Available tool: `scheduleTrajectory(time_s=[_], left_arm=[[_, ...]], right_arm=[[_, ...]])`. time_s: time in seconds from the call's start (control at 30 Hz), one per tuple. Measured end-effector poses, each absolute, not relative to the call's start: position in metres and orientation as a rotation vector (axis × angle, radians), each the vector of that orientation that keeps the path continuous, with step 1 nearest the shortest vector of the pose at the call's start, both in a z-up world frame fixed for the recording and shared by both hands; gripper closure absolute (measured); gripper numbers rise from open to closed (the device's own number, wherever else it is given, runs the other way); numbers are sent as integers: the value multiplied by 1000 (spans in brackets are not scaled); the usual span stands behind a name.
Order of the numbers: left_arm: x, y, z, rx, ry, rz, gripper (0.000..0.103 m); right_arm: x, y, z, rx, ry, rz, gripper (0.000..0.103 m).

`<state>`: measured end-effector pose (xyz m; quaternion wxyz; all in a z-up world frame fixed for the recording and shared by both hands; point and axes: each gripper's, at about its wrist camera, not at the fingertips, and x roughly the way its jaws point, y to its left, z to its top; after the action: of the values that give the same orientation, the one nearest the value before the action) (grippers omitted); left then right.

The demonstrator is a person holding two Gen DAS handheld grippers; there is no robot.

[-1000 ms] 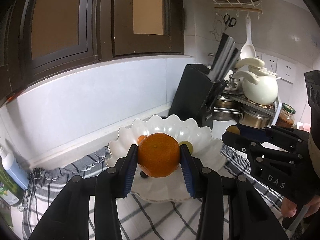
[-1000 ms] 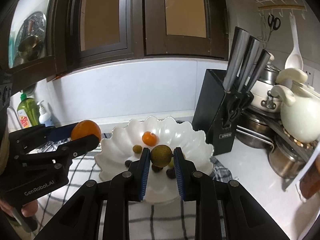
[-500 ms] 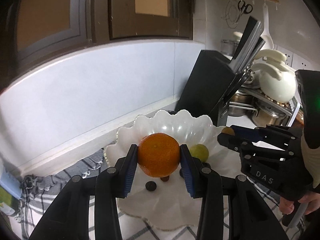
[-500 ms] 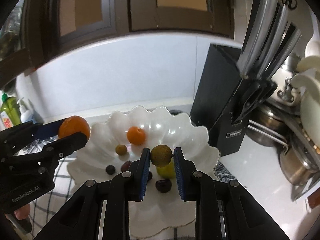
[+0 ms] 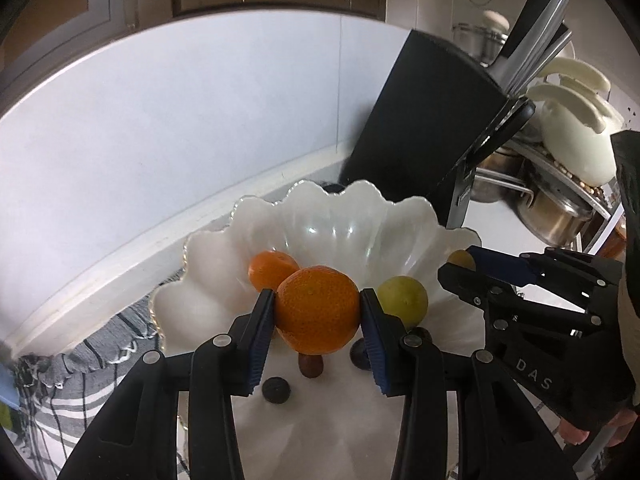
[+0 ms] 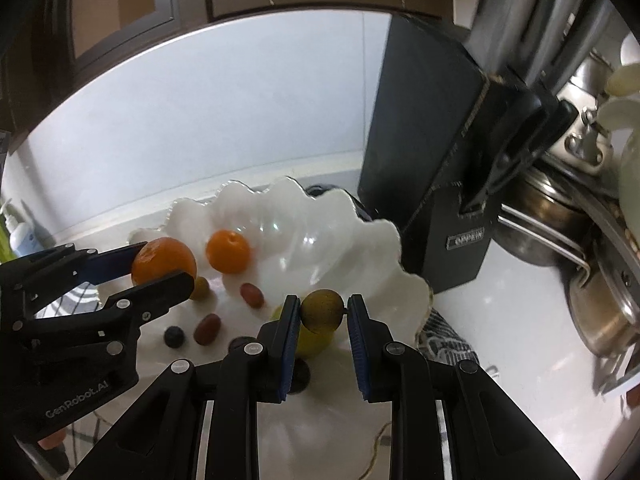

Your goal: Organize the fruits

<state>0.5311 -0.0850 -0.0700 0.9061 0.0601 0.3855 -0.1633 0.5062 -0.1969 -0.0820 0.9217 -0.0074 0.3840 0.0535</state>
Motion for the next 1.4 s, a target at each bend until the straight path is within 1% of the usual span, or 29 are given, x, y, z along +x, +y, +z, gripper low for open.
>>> scheduleTrajectory(time_s=[0.03, 0.07, 0.1, 0.13, 0.23, 0.4, 0.47, 0.53, 0.57, 0.67, 0.73, 0.8, 1.1, 1.23, 1.4], left_arm=[[532, -86, -72, 122, 808, -337, 60], [533, -87, -73, 120, 812, -337, 53], [532, -88, -73, 119, 810, -332, 43], [530, -88, -72, 121, 800, -323, 42], [524, -86, -67, 133, 780, -288, 40], [506, -70, -58, 119, 777, -225, 30], [496, -64, -55, 116, 773, -199, 28], [483, -57, -49, 113, 761, -167, 24], [475, -54, -46, 110, 753, -152, 20], [452, -45, -39, 100, 730, -132, 19], [437, -41, -34, 105, 714, -121, 18], [419, -37, -29, 108, 687, -112, 14], [359, -16, -9, 134, 605, -130, 4], [336, -6, -3, 140, 584, -157, 2], [306, -2, 3, 148, 543, -174, 0]], right_arm=[[506, -199, -83, -11, 793, 108, 76], [506, -200, -84, -6, 799, 107, 76], [506, -202, -85, -3, 805, 106, 72], [506, -202, -86, 0, 807, 104, 69], [501, -204, -84, 0, 802, 91, 69], [481, -201, -74, -5, 774, 87, 68], [471, -198, -68, -6, 760, 92, 68], [460, -195, -64, -6, 748, 98, 61], [453, -193, -61, -5, 736, 99, 59], [434, -188, -53, -7, 711, 106, 56], [421, -185, -49, -3, 698, 108, 50], [406, -183, -45, 3, 682, 107, 46], [337, -170, -26, 24, 598, 53, 30], [308, -162, -20, 24, 560, 15, 27], [272, -157, -12, 40, 524, -7, 26]])
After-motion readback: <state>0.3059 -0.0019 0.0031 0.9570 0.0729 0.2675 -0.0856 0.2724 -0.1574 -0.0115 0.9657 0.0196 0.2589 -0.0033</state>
